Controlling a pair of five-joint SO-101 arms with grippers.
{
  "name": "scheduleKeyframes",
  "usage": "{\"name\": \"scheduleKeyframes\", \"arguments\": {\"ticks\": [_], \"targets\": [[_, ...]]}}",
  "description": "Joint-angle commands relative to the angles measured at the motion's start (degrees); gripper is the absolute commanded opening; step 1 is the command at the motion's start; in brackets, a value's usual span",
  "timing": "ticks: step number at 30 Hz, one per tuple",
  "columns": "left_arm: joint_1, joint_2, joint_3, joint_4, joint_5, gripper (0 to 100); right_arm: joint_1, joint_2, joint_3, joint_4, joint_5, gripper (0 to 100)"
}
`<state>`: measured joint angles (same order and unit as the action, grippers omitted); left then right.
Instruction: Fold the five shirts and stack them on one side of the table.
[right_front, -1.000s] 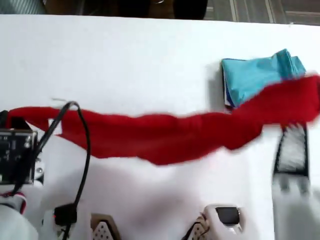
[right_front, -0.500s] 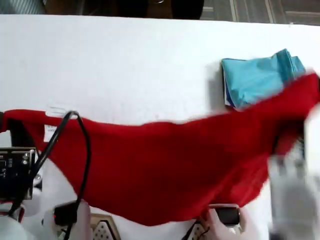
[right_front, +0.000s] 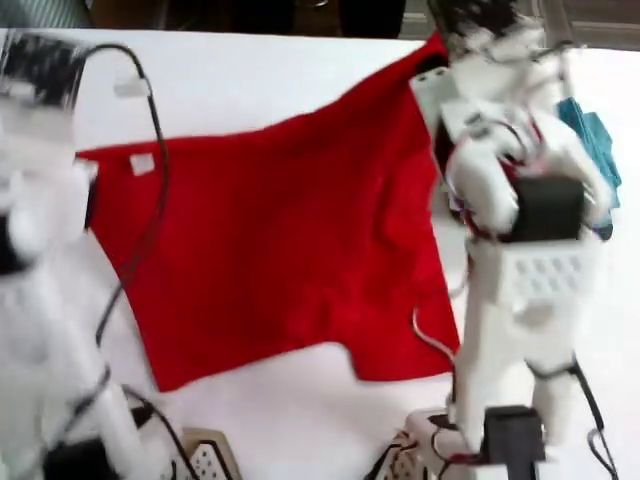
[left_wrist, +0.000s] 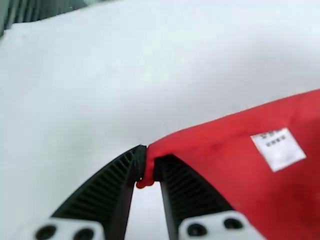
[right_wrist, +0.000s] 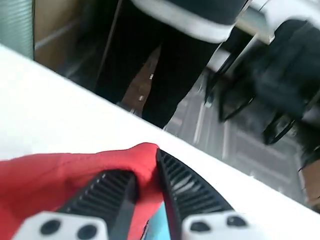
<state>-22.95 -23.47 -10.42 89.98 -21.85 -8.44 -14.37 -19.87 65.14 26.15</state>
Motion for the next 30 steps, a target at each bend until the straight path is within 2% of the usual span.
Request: {"name": "scheduleKeyframes", "arguments": {"ticks": [1, 11, 16, 21, 30], "targets": [[-0.35, 10.02, -0.40, -8.00, 0.35, 3, -0.04, 3.74, 5.45, -9.80, 0.18, 1.9], [1.05, 32.62, -0.48, -26.73, -1.85, 3, -0.40, 28.26, 6.68, -35.21, 0.26, 1.9], [1.05, 43.43, -8.04, -31.30, 0.09, 3, -0.48, 39.08, 6.59, -48.40, 0.26, 1.9], [1.05, 58.46, -21.58, -27.25, 1.23, 3, -0.22, 51.03, 0.35, -50.86, 0.26, 1.9], [1.76, 79.12, -50.42, -8.79, 0.79, 3, -0.31, 66.51, -22.07, -36.26, 0.09, 1.9]]}}
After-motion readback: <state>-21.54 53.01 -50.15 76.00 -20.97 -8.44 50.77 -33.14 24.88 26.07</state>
